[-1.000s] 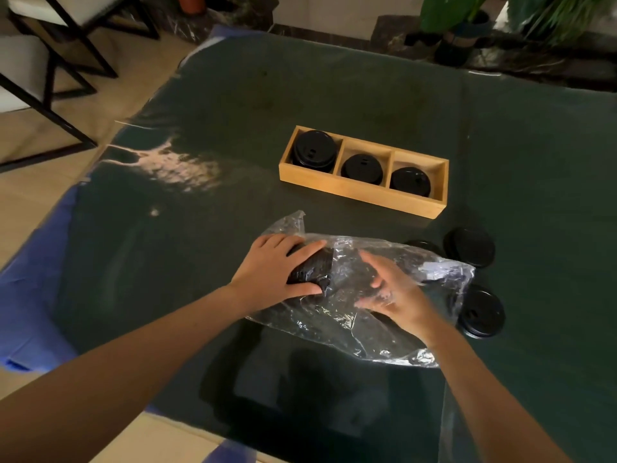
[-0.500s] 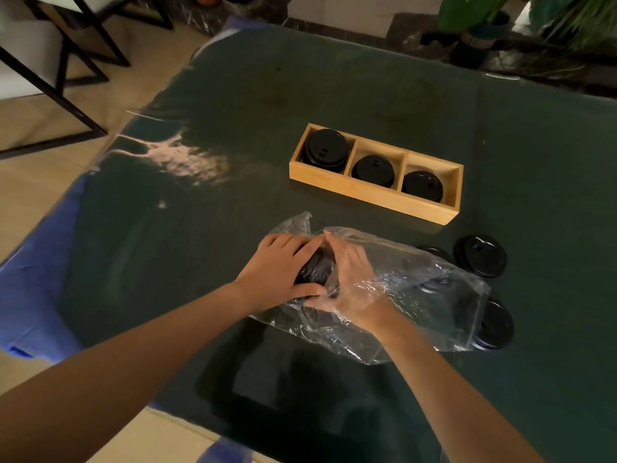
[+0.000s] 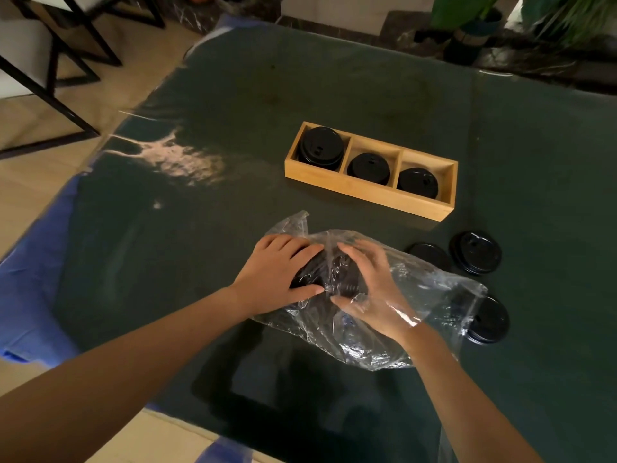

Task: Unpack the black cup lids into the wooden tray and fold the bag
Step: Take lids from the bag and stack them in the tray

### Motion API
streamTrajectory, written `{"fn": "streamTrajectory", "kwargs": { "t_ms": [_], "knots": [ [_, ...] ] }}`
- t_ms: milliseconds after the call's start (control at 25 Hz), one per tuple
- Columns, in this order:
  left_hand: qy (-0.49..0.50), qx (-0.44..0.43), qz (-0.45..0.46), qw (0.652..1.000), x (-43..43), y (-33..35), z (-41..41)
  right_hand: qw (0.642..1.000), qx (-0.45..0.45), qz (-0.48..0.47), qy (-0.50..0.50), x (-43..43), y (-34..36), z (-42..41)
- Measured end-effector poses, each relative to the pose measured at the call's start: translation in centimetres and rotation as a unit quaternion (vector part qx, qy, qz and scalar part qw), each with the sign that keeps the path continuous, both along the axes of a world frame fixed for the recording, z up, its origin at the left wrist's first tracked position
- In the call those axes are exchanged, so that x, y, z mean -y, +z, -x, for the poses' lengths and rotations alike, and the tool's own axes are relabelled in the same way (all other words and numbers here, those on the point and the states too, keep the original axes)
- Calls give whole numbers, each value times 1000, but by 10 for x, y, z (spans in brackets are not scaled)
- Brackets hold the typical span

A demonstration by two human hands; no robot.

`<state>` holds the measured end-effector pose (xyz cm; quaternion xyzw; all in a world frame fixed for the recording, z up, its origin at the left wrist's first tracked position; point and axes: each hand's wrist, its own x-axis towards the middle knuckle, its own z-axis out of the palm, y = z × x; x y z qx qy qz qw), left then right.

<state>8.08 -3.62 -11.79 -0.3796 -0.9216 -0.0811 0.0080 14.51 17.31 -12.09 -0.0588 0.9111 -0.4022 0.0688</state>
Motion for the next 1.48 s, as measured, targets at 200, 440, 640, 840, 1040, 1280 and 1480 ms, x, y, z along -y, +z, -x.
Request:
{"fn": "streamTrajectory", "kwargs": {
  "t_ms": [200, 440, 640, 840, 1040, 1280, 1480],
  "knots": [
    [7, -2, -2, 1000, -3, 1, -2, 999, 31, 37, -24, 19, -4, 4],
    [11, -6, -8, 1000, -3, 0, -1, 994, -33, -22, -102, 19, -14, 5],
    [11, -6, -5, 1000, -3, -1, 0, 976, -38, -73, -203, 9, -10, -4],
    [10, -2, -7, 1000, -4, 0, 0, 962, -29, -85, -258, 9, 4, -7],
    [9, 4, -12, 1000, -4, 1, 1, 962, 20, 21, -271, -11, 31, -33],
    [12, 13, -13, 1000, -4, 3, 3, 980, 13, 15, -200, -96, 130, -65],
    [11, 15, -9, 1000, -4, 2, 2, 959, -80, 161, -220, -125, 188, 25]
  ]
}}
